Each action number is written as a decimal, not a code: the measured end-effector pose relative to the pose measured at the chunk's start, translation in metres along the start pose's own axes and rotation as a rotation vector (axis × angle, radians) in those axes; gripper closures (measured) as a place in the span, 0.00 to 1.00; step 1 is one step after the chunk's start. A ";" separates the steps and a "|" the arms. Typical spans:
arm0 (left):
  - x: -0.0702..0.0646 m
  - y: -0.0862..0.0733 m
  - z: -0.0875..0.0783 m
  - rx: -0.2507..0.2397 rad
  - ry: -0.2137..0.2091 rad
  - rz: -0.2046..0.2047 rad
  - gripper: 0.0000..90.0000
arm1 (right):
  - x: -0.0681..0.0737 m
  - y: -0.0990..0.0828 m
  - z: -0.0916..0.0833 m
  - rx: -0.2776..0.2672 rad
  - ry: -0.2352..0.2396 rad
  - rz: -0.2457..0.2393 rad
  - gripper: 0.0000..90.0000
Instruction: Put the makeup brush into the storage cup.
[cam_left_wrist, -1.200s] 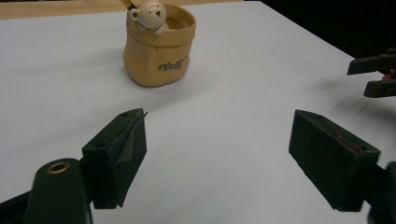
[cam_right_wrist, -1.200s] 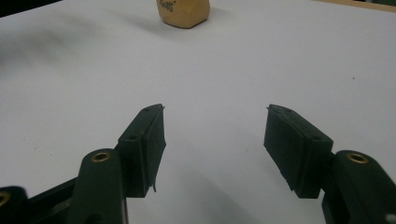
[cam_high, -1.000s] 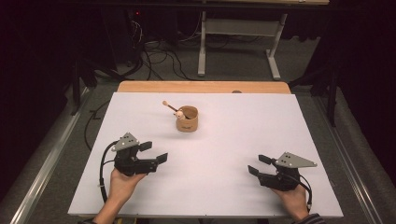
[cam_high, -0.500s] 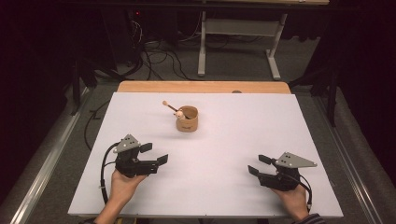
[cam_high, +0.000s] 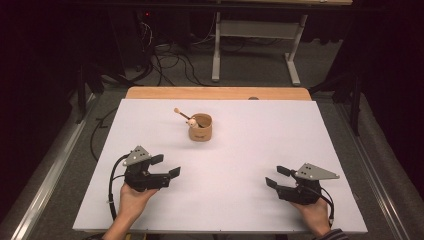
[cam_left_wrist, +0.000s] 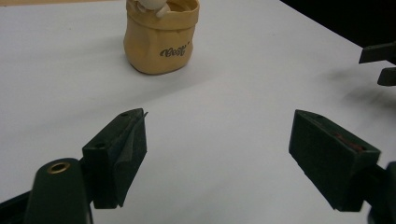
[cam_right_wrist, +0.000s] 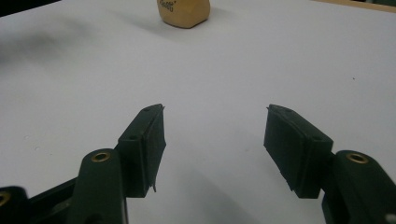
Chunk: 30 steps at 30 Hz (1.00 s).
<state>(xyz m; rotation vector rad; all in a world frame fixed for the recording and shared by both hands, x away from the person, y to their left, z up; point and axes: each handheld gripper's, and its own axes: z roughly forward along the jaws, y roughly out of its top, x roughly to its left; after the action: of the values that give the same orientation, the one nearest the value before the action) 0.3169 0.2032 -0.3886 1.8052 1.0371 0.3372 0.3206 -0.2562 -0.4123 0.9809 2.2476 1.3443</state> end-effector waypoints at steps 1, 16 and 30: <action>0.000 0.000 0.000 0.000 0.001 0.002 0.22 | 0.000 0.000 0.000 0.000 0.000 0.000 0.45; -0.003 -0.008 0.003 -0.039 0.006 0.038 0.23 | 0.001 0.000 0.001 0.002 0.002 -0.004 0.45; -0.004 -0.015 0.007 -0.050 0.019 0.047 0.24 | 0.002 -0.001 0.001 0.006 -0.002 -0.008 0.45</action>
<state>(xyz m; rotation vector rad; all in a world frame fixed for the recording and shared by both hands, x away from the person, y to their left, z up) 0.3114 0.1982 -0.4038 1.7869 0.9917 0.4061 0.3197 -0.2542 -0.4136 0.9741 2.2535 1.3334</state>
